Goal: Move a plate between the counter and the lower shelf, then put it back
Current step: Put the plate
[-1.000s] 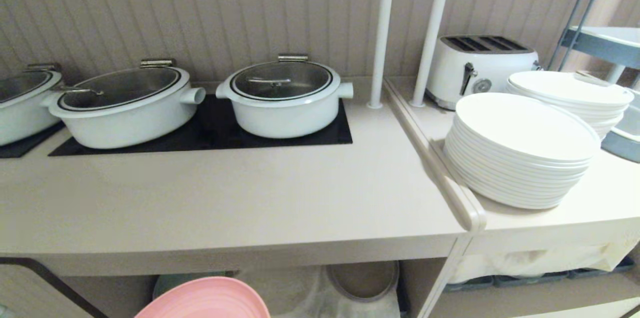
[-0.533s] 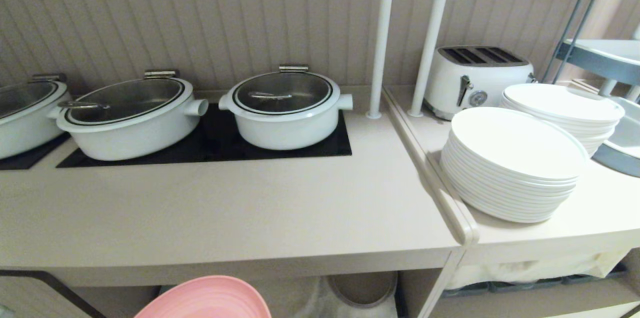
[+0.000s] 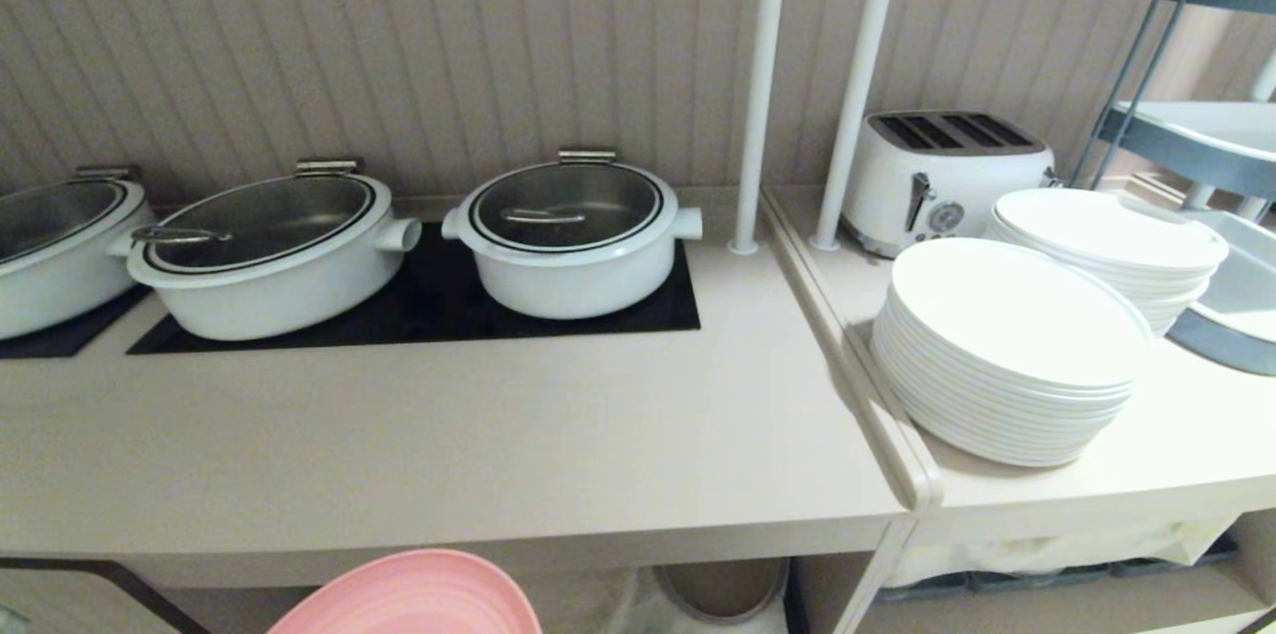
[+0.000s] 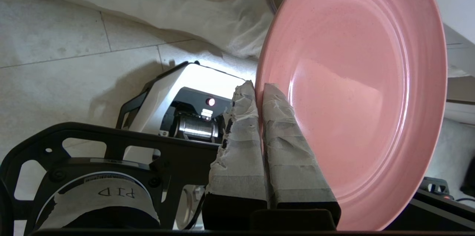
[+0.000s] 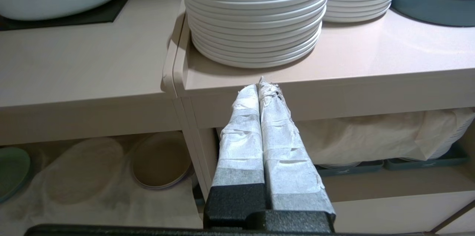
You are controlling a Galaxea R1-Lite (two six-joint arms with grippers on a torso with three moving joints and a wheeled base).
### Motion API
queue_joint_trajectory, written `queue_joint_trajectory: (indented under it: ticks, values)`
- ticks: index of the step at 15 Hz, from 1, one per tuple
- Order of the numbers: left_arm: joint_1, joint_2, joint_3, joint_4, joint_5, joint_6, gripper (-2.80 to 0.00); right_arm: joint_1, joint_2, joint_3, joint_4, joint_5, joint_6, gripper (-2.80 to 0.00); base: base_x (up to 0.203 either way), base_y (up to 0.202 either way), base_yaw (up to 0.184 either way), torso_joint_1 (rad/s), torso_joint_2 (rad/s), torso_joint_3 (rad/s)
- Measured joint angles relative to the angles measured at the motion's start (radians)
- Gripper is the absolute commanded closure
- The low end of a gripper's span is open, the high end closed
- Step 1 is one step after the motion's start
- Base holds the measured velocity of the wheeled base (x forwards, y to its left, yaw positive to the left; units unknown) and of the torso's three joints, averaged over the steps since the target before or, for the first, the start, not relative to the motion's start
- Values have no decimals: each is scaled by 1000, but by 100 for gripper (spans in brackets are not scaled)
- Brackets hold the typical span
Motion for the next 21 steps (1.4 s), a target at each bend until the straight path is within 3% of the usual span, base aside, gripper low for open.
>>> queue_joint_trajectory:
  ticks: [21]
  values:
    - [-22,1,-2,-3,4,-15,0,0,0,0,0,2,3,0,0,0,0,87,-173,-88]
